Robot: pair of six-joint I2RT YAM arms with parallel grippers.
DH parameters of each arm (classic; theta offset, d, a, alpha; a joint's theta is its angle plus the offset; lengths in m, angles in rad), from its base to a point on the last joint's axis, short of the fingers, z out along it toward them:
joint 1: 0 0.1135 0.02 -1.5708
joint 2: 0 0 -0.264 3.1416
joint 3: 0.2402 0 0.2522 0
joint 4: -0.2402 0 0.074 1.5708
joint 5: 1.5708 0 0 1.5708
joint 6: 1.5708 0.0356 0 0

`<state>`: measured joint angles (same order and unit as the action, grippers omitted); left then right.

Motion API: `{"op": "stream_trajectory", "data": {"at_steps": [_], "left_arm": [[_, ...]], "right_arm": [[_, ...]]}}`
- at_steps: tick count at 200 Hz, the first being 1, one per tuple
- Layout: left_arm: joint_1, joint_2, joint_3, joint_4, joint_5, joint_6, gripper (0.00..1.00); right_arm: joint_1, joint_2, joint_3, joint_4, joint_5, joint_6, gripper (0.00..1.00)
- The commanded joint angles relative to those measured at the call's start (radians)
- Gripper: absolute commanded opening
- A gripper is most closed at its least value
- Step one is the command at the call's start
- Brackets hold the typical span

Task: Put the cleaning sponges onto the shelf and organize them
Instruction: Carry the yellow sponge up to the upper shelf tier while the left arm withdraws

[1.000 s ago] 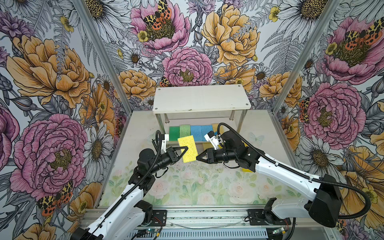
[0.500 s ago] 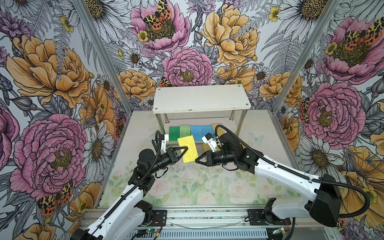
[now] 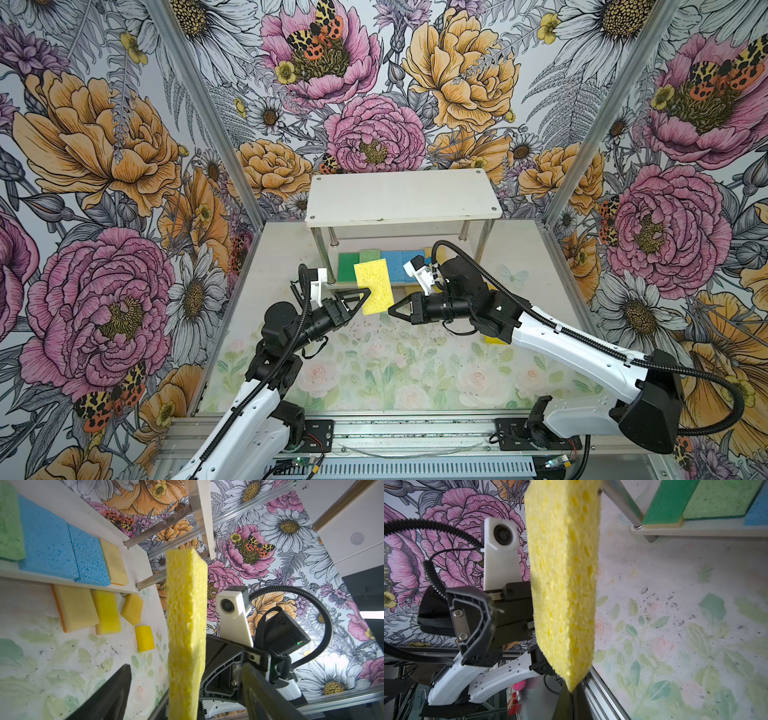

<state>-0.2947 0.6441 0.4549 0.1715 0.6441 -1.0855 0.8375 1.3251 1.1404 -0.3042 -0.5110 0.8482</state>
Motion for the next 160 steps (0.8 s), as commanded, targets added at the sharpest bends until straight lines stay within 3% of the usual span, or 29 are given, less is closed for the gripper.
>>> {"op": "stream_trajectory", "data": {"at_steps": [1, 42, 70, 160], "left_arm": [[0.030, -0.102, 0.060, -0.131, -0.026, 0.049, 0.99], [0.059, -0.348, 0.120, -0.443, -0.206, 0.160, 0.99], [0.060, -0.471, 0.112, -0.565, -0.279, 0.181, 0.99], [0.061, -0.522, 0.078, -0.696, -0.208, 0.231, 0.99]], "right_arm": [[-0.005, 0.019, 0.080, -0.001, 0.015, -0.025, 0.00], [-0.025, 0.073, 0.210, -0.041, 0.028, -0.053, 0.00], [-0.034, 0.151, 0.343, -0.067, 0.028, -0.063, 0.00], [-0.039, 0.550, 0.914, -0.139, 0.029, -0.034, 0.00]]}}
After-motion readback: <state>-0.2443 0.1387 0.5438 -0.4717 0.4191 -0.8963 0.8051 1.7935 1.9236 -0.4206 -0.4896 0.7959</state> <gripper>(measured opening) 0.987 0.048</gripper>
